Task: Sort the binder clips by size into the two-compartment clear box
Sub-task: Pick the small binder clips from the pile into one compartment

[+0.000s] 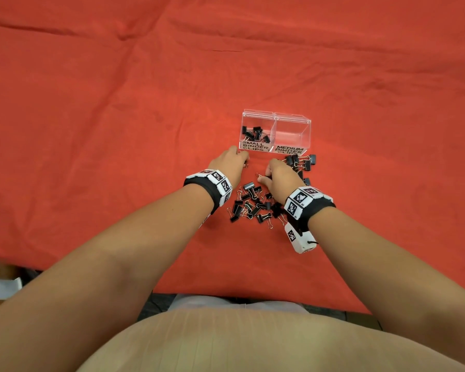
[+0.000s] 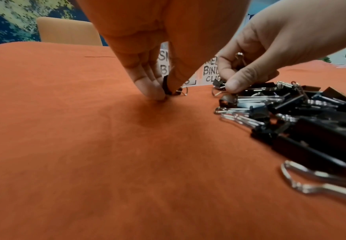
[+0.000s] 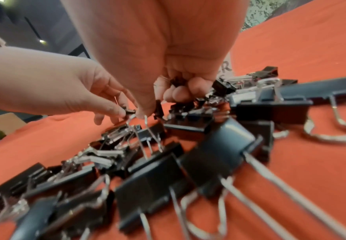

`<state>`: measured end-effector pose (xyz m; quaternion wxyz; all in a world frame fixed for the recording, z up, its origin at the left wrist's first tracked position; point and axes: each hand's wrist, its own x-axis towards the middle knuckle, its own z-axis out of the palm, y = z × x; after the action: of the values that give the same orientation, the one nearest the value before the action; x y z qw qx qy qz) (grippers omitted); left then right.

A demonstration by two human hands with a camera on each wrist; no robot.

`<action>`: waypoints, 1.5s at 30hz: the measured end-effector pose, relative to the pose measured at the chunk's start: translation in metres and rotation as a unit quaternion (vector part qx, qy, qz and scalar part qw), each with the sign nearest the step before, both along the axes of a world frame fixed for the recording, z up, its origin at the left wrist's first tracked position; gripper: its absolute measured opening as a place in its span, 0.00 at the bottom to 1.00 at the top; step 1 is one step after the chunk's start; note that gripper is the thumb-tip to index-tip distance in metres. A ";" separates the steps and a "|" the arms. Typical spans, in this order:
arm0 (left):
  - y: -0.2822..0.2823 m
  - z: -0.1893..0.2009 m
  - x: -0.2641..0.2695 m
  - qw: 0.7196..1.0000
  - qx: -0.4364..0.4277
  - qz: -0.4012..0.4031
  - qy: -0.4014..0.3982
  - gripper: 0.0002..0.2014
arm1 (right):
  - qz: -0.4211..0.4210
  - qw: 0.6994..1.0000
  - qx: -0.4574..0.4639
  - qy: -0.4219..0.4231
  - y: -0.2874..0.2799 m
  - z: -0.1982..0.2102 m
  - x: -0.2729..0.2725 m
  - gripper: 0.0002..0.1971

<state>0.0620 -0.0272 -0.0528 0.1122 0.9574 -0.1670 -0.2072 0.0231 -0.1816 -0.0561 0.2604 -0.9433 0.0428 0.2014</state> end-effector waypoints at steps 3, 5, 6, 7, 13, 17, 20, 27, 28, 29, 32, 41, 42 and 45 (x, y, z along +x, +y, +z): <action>0.001 0.002 -0.001 1.000 0.004 0.011 -0.005 0.22 | -0.018 0.998 0.050 -0.015 0.001 0.013 0.003 0.10; 0.002 0.002 -0.001 1.000 0.009 0.018 -0.013 0.20 | -0.052 0.994 0.088 -0.043 0.000 0.027 0.014 0.09; 0.003 0.003 -0.001 0.999 0.013 0.021 -0.023 0.20 | -0.067 0.991 0.099 -0.060 -0.001 0.033 0.022 0.08; 0.003 0.003 -0.002 0.999 0.018 0.023 -0.036 0.19 | -0.081 0.989 0.102 -0.075 -0.002 0.039 0.031 0.07; 0.004 0.004 -0.001 0.998 0.012 -0.012 -0.060 0.16 | -0.078 0.988 0.069 -0.116 0.000 0.058 0.073 0.08; 0.006 0.003 -0.003 0.999 -0.007 -0.022 -0.032 0.13 | -0.065 0.989 0.074 -0.110 -0.001 0.058 0.073 0.14; 0.008 0.006 -0.005 0.999 -0.048 -0.001 -0.004 0.12 | -0.070 0.987 0.083 -0.115 -0.008 0.055 0.054 0.08; -0.007 0.040 0.023 0.980 -0.174 0.081 -0.051 0.10 | 0.028 0.999 0.026 0.005 -0.018 0.029 -0.011 0.06; -0.011 0.044 0.030 0.977 -0.185 0.092 -0.048 0.11 | 0.046 0.999 0.027 0.008 -0.016 0.026 -0.018 0.06; -0.015 0.047 0.037 0.975 -0.190 0.101 -0.044 0.11 | 0.070 0.997 0.030 0.005 -0.013 0.024 -0.023 0.05; -0.023 0.049 0.051 0.973 -0.191 0.127 -0.027 0.13 | 0.146 0.989 0.027 0.007 -0.004 0.018 -0.033 0.10; -0.005 0.035 0.007 0.988 -0.140 0.069 -0.001 0.07 | 0.057 0.997 0.004 -0.046 -0.013 0.010 -0.017 0.14; 0.000 0.032 -0.002 0.990 -0.126 0.060 0.015 0.06 | 0.057 0.997 0.003 -0.049 -0.014 0.011 -0.017 0.13; 0.011 0.021 -0.026 0.993 -0.086 0.049 0.060 0.03 | 0.072 0.996 0.006 -0.049 -0.010 0.010 -0.021 0.09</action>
<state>0.0357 -0.0165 -0.0317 0.2143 0.9370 -0.1301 -0.2433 0.0025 -0.1918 -0.0463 0.2530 -0.9510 -0.0396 0.1732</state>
